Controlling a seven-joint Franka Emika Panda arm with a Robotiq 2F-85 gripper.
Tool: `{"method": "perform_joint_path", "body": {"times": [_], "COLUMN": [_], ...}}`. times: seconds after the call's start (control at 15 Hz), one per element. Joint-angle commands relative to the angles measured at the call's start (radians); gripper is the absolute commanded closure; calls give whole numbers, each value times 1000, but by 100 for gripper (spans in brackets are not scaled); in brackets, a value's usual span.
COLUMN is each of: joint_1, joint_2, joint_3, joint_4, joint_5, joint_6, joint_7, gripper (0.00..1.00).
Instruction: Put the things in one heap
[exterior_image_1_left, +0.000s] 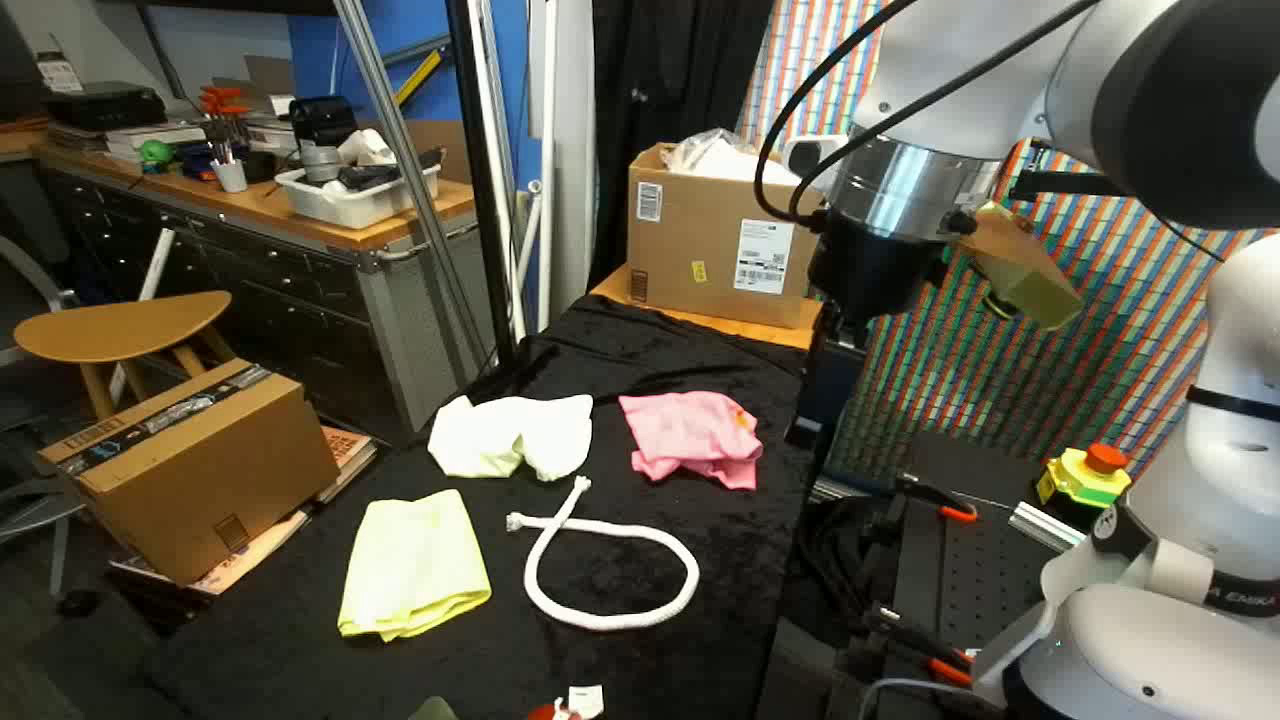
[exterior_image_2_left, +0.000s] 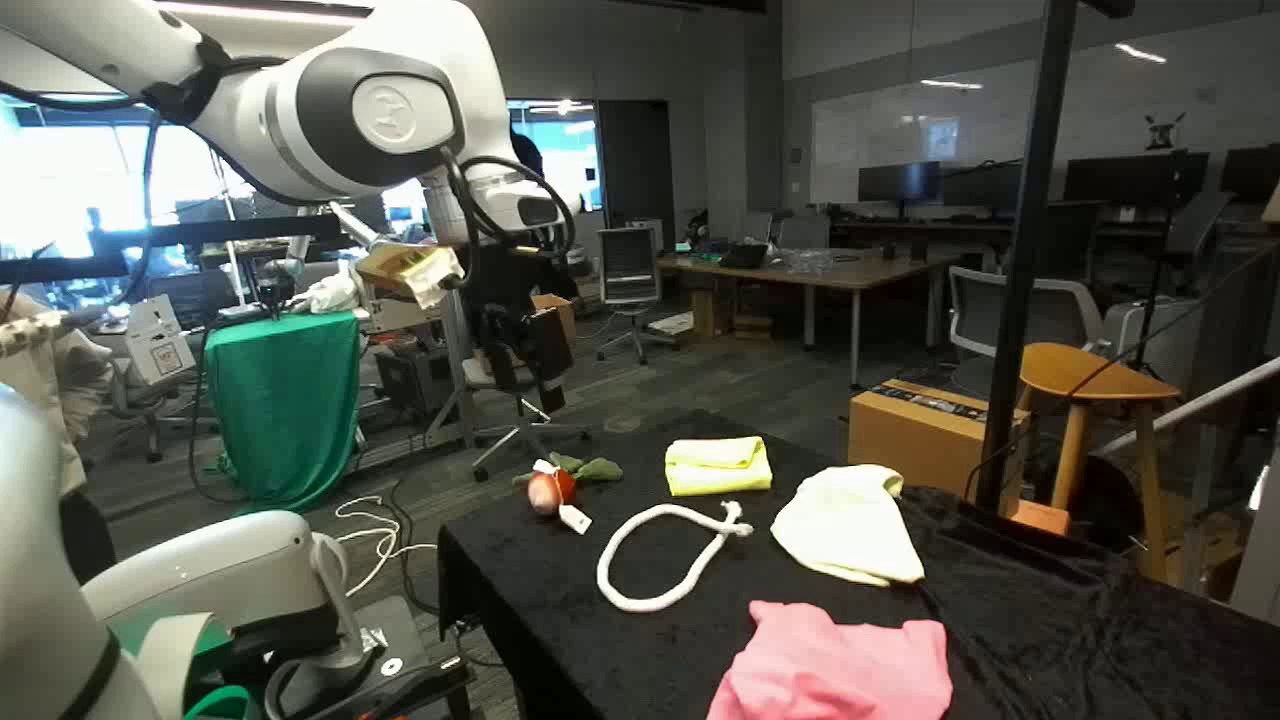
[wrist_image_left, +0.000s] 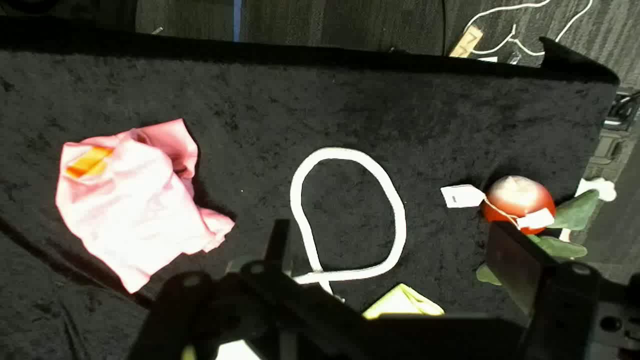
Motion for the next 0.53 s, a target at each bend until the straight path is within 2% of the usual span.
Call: {"method": "perform_joint_path", "body": {"times": [0.0, 0.47], "joint_1": [9, -29], "joint_2": [0, 74], "joint_3": [-10, 0], "joint_4": [3, 76], "joint_5": [-8, -92], "joint_6": [-2, 1], "joint_7": [6, 1], "gripper": [0, 0]}}
